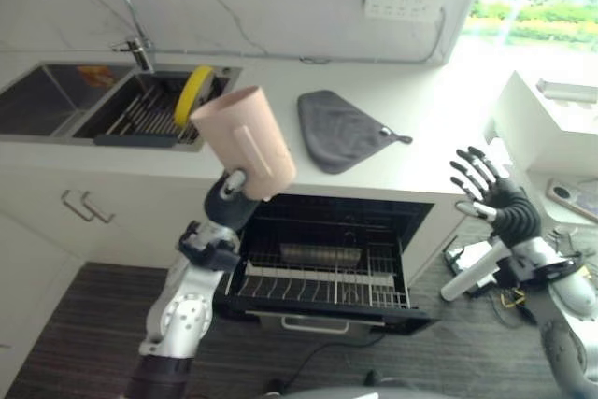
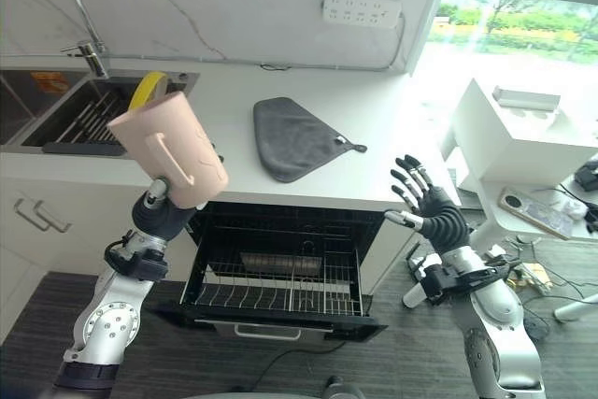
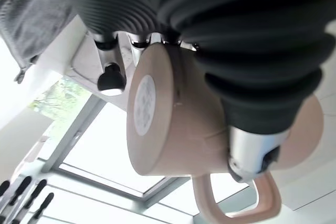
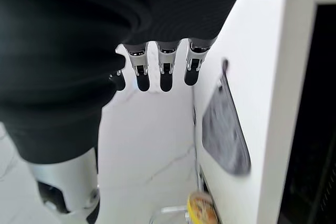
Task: Place the dishes in the dishwasher.
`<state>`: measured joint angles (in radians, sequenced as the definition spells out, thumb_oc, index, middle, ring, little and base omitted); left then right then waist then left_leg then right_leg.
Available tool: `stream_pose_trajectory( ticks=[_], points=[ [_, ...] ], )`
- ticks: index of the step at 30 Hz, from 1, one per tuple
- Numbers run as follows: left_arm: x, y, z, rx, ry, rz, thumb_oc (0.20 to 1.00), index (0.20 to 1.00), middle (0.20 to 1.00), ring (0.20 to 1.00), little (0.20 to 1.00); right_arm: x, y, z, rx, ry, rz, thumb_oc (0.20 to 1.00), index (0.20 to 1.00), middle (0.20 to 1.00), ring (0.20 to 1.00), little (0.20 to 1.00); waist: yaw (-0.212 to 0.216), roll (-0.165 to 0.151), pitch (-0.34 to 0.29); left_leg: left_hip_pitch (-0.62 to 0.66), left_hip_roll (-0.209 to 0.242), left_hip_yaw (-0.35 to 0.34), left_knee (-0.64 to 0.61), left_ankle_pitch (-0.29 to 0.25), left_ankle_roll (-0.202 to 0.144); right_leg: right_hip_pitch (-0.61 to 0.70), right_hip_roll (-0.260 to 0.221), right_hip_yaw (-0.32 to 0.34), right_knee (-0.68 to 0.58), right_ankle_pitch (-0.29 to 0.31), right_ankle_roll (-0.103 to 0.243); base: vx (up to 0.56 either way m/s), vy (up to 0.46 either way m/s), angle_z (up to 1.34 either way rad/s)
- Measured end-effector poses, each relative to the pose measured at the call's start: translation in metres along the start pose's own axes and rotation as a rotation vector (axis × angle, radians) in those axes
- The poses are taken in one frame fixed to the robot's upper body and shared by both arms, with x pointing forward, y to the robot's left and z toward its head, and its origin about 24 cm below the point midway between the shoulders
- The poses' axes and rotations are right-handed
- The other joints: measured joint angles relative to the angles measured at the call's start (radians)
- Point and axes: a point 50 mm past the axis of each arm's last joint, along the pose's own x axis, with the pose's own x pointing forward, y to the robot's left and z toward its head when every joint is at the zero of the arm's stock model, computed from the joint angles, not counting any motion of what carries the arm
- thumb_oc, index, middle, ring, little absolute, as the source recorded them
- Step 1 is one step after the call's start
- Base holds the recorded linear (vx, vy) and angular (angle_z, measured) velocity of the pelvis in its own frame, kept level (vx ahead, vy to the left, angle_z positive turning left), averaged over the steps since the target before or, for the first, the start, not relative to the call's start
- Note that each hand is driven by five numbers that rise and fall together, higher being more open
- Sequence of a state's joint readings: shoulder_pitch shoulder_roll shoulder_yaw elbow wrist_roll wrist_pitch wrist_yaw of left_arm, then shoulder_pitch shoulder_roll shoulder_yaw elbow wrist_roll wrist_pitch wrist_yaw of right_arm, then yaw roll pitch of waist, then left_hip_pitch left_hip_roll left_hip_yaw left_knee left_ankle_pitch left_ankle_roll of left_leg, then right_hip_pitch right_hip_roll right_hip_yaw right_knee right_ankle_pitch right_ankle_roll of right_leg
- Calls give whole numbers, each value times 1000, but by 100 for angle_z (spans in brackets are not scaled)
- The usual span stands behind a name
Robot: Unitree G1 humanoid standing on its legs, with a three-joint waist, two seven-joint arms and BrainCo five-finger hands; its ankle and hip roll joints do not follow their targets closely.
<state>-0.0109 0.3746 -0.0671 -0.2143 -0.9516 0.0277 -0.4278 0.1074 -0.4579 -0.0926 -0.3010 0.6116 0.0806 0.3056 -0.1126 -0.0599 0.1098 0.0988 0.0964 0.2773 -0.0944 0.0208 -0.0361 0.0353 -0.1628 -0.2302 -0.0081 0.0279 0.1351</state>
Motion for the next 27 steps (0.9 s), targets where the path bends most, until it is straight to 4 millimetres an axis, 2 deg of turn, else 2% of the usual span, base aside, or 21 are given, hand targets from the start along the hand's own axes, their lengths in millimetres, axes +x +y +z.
stream_pose_trajectory(
  ticks=[1,3,4,5,7,8,9,11,15,18,23,27],
  points=[
    [4,0,1,47,37,-25,200,200,200,200,200,11,9,-3,22,-4,51,1000,1000,1000,1000,1000,1,-24,-10,-12,-1,4,0,4,-5,2,-32,-2,-82,27,7,-55,-235,-9],
    [9,4,2,79,70,-31,200,200,200,200,200,19,14,3,59,-43,90,1000,1000,1000,1000,1000,11,-40,-11,-10,8,-6,6,28,-37,19,-84,-9,-87,85,29,-68,-219,17],
    [9,6,0,83,80,-22,200,200,200,200,200,22,15,4,60,-44,94,1000,1000,1000,1000,1000,11,-47,-15,-8,13,-18,6,36,-49,35,-92,-8,-87,115,37,-47,-144,30],
    [9,8,-2,84,89,-15,200,200,200,200,200,24,15,6,55,-50,100,1000,1000,1000,1000,1000,16,-46,-15,-9,27,-22,6,42,-60,45,-77,0,-84,90,47,-20,-100,21],
    [10,4,-18,47,112,-4,200,200,200,200,200,33,14,11,23,-43,130,1000,1000,1000,1000,1000,35,36,-9,-8,89,-22,6,55,-79,46,-13,-3,-80,89,22,1,-71,-2],
    [11,1,-24,30,124,-11,200,200,200,200,200,34,13,14,3,-38,149,1000,1000,1000,1000,1000,36,69,-13,-6,105,-21,5,55,-79,47,3,-3,-80,87,14,0,-32,-11],
    [12,-2,-29,29,134,-24,200,200,200,200,200,34,10,18,-13,-29,172,1000,1000,1000,1000,1000,34,97,-13,-5,123,-19,0,56,-81,48,18,-4,-81,83,8,-8,-23,-10],
    [13,-3,-31,17,132,-33,200,200,200,200,200,32,5,20,-30,2,197,1000,1000,1000,1000,1000,15,132,-18,-8,145,-17,-1,56,-81,47,41,-9,-81,69,0,6,-27,-7],
    [17,5,-41,-6,176,-24,200,200,200,200,200,34,2,13,57,27,214,1000,1000,1000,1000,1000,13,117,-27,-8,151,-18,-1,58,-83,48,47,-2,-83,70,-3,7,-7,-1],
    [13,8,-46,-25,219,-45,200,200,200,200,200,34,4,12,66,34,243,1000,1000,1000,1000,1000,9,102,-38,-7,136,-18,-1,58,-83,50,33,-2,-83,74,-2,18,9,2],
    [11,3,-52,-49,277,-150,200,200,200,200,200,35,7,12,66,32,281,1000,1000,1000,1000,1000,11,93,-48,9,115,-19,-1,58,-83,66,14,-4,-81,81,-5,11,19,3],
    [9,-7,-61,-86,350,-271,200,200,200,200,200,44,18,13,72,12,334,1000,1000,1000,1000,1000,11,92,-52,9,114,-19,-1,58,-83,65,14,-3,-81,83,-4,0,0,0]
  ],
)
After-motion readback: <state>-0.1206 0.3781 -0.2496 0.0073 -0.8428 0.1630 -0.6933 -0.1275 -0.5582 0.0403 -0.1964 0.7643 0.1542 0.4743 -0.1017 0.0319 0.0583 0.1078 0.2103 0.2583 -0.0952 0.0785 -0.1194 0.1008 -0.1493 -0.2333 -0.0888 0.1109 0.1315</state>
